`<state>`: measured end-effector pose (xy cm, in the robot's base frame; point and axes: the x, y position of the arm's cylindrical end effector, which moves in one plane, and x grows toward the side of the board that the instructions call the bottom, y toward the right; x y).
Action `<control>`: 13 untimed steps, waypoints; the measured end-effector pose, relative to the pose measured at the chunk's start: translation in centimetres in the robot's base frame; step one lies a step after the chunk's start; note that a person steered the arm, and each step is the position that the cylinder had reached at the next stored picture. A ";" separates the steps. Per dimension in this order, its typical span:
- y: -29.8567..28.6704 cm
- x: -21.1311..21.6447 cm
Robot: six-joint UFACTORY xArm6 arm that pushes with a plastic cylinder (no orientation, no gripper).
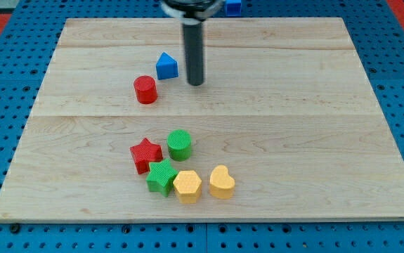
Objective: Move the blue triangle to the top left
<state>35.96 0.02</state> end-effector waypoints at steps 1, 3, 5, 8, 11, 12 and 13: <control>-9.4 -3.1; -10.7 -3.0; -12.9 -0.4; -14.0 0.0; -23.7 -5.9; -22.1 -9.8; -17.6 -9.1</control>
